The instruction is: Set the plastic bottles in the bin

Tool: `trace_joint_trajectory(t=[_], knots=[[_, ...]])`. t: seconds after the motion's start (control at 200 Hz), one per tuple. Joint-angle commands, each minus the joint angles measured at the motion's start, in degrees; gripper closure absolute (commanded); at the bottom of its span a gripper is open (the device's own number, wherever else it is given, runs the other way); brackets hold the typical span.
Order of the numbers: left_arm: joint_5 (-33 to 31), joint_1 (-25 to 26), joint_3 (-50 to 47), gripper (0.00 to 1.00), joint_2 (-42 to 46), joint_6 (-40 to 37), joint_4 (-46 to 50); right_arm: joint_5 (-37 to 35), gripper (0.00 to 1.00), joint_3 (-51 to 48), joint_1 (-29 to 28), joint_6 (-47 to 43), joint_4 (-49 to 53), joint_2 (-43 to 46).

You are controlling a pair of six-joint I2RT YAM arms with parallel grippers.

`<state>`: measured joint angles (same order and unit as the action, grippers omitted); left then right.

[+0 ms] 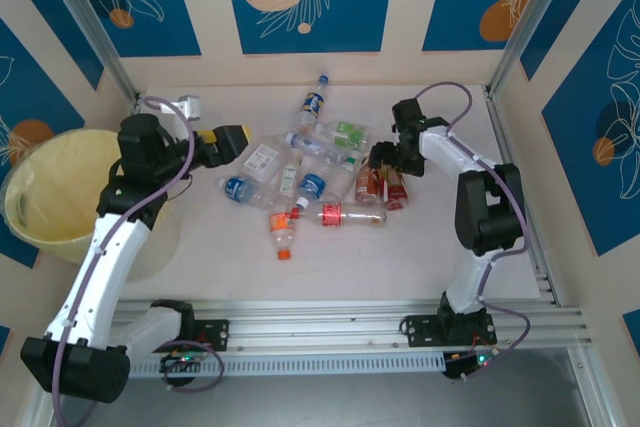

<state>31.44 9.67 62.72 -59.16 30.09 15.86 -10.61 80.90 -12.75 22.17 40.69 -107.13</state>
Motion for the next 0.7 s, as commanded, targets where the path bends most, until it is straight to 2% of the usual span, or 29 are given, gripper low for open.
trace_joint_trajectory(t=[0.0, 0.23, 0.47, 0.59, 0.695], knots=[[-1.0, 1.2, -0.5, 0.00, -0.4, -0.5, -1.1, -1.5, 0.12, 4.8, -0.6, -1.9, 6.9, -3.9], [-2.7, 2.8, -0.8, 0.00, -1.4, -0.6, -0.3, -5.2, 0.16, 8.2, -0.6, -1.9, 8.8, -8.4], [-3.0, 4.6, 0.7, 0.00, -3.7, -0.8, 0.6, -7.2, 0.20, 8.0, 1.2, -0.6, 6.5, -9.8], [-4.6, 5.8, 1.1, 0.00, -4.4, -1.6, 1.6, -6.6, 0.24, 7.4, 1.1, -0.8, 4.6, -10.5], [-5.8, 7.2, 1.2, 0.00, -5.5, -1.7, 2.3, -8.7, 0.26, 6.2, 1.1, 0.3, 3.3, -10.1]])
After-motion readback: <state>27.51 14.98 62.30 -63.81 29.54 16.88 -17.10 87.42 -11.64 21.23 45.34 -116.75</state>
